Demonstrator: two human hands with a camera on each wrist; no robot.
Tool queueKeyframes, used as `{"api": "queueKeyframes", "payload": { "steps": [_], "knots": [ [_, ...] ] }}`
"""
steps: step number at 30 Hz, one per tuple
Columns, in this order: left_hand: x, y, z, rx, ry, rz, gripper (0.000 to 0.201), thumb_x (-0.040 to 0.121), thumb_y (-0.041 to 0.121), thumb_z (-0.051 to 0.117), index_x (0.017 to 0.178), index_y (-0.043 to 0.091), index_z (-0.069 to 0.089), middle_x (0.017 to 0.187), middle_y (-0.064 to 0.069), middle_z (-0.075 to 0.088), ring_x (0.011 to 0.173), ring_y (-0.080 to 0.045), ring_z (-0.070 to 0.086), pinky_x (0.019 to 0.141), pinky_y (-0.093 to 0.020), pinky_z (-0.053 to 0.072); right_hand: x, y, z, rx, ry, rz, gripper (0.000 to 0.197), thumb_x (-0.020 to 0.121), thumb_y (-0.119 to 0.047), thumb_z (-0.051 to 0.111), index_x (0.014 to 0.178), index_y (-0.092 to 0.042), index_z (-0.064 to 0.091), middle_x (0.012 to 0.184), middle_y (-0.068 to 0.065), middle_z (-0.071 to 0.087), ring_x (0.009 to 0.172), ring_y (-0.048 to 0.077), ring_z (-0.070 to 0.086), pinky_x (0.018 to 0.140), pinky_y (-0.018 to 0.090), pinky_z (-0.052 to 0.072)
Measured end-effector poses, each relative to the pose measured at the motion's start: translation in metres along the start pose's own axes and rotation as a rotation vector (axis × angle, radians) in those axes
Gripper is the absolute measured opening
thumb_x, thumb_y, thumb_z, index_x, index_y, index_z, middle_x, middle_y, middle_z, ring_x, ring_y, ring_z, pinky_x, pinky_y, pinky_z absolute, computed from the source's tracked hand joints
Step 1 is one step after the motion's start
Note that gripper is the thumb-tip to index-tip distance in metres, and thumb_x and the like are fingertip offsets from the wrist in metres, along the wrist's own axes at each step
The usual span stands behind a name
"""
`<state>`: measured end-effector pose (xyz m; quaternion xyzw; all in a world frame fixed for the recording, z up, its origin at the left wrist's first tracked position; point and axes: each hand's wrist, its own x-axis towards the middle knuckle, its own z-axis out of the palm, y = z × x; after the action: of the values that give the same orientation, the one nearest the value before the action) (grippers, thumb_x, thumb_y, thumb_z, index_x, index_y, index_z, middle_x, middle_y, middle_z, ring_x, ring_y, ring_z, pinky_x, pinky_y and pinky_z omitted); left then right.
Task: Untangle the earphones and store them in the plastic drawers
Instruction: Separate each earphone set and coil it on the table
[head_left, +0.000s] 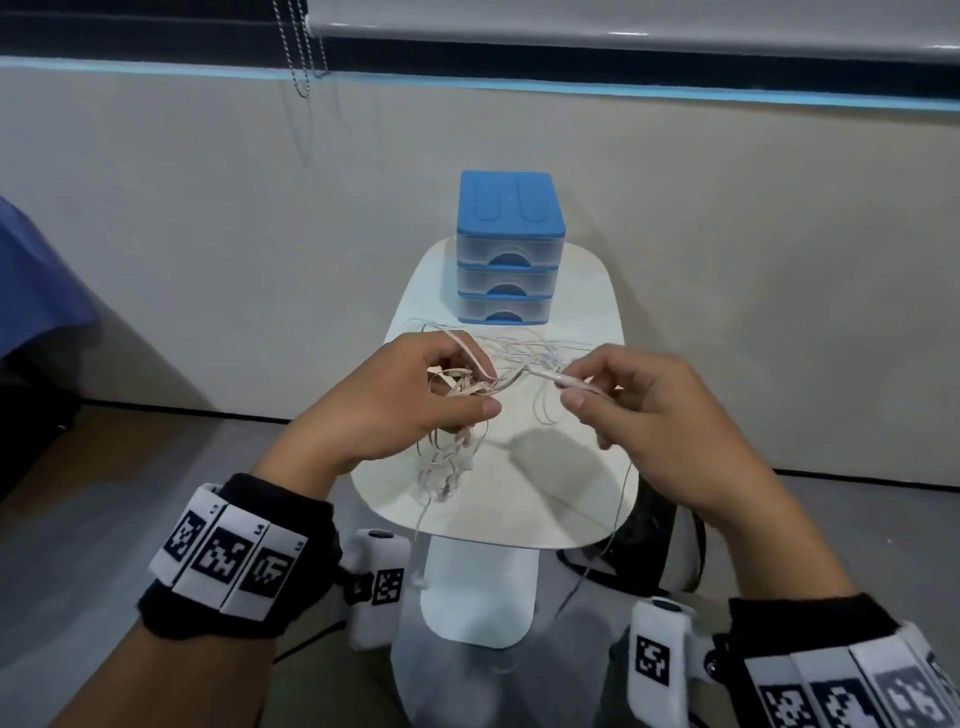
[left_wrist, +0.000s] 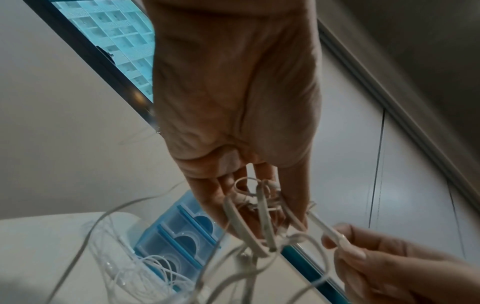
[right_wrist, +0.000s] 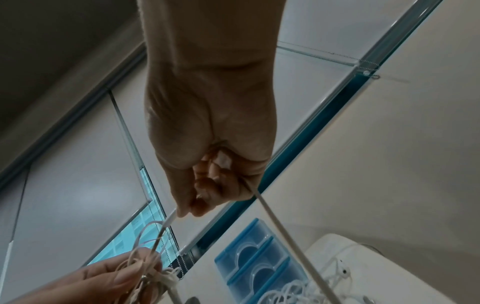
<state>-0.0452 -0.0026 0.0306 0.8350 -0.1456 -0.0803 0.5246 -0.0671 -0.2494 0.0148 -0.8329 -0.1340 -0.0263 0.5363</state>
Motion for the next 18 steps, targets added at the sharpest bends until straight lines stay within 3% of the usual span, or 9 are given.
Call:
{"api": "queueKeyframes", "payload": {
  "steps": [2, 4, 8, 10, 11, 14, 18],
  "knots": [
    [0.003, 0.002, 0.002, -0.044, -0.013, 0.024, 0.020, 0.087, 0.013, 0.082, 0.103, 0.008, 0.071, 0.095, 0.000, 0.070, 0.065, -0.010, 0.061, 0.068, -0.028, 0.058, 0.000, -0.006, -0.007, 0.003, 0.026, -0.005, 0.009, 0.092, -0.016, 0.075, 0.094, -0.023, 0.070, 0.071, 0.001, 0.058, 0.058, 0.016, 0.048, 0.060, 0.030, 0.040],
    [0.008, 0.005, 0.005, -0.055, -0.014, 0.052, 0.017, 0.089, 0.013, 0.080, 0.101, 0.006, 0.069, 0.096, -0.004, 0.069, 0.069, -0.014, 0.062, 0.068, -0.030, 0.059, 0.002, -0.013, -0.012, -0.038, 0.045, -0.033, 0.012, 0.092, -0.015, 0.075, 0.094, -0.024, 0.067, 0.075, 0.005, 0.062, 0.058, 0.022, 0.048, 0.057, 0.029, 0.038],
    [0.018, 0.013, 0.005, -0.020, -0.006, 0.101, 0.013, 0.090, 0.015, 0.079, 0.096, 0.009, 0.069, 0.082, 0.010, 0.068, 0.068, -0.014, 0.061, 0.066, -0.026, 0.054, 0.008, -0.029, -0.025, -0.061, 0.068, -0.089, 0.014, 0.092, -0.013, 0.075, 0.096, -0.023, 0.066, 0.086, -0.001, 0.061, 0.058, 0.022, 0.046, 0.056, 0.026, 0.038],
    [0.021, 0.017, 0.003, 0.014, 0.011, 0.122, 0.012, 0.089, 0.017, 0.080, 0.095, 0.012, 0.071, 0.080, 0.012, 0.070, 0.067, -0.014, 0.062, 0.067, -0.028, 0.054, 0.011, -0.038, -0.034, -0.103, 0.067, -0.134, 0.011, 0.091, -0.013, 0.076, 0.092, -0.023, 0.070, 0.084, -0.003, 0.064, 0.060, 0.028, 0.050, 0.058, 0.026, 0.040],
    [0.023, 0.019, 0.002, 0.030, 0.018, 0.134, 0.011, 0.088, 0.018, 0.082, 0.094, 0.014, 0.073, 0.082, 0.012, 0.071, 0.067, -0.014, 0.062, 0.069, -0.031, 0.054, 0.013, -0.041, -0.038, -0.157, 0.061, -0.159, 0.009, 0.091, -0.014, 0.077, 0.089, -0.023, 0.073, 0.082, -0.004, 0.066, 0.062, 0.026, 0.052, 0.060, 0.024, 0.041],
    [0.027, 0.029, 0.001, 0.062, 0.012, 0.162, 0.009, 0.086, 0.020, 0.083, 0.092, 0.017, 0.076, 0.093, 0.007, 0.074, 0.069, -0.015, 0.064, 0.071, -0.036, 0.056, 0.020, -0.049, -0.046, -0.282, 0.045, -0.196, 0.009, 0.089, -0.016, 0.079, 0.086, -0.024, 0.077, 0.078, -0.008, 0.069, 0.062, 0.005, 0.053, 0.064, 0.014, 0.039],
    [0.030, 0.039, 0.003, 0.067, -0.009, 0.162, 0.007, 0.088, 0.023, 0.081, 0.090, 0.017, 0.076, 0.093, -0.002, 0.073, 0.070, -0.015, 0.066, 0.072, -0.043, 0.059, 0.026, -0.055, -0.044, -0.336, -0.018, -0.174, 0.008, 0.090, -0.019, 0.079, 0.086, -0.026, 0.079, 0.072, -0.015, 0.070, 0.063, 0.003, 0.060, 0.062, 0.014, 0.042]
  ]
}}
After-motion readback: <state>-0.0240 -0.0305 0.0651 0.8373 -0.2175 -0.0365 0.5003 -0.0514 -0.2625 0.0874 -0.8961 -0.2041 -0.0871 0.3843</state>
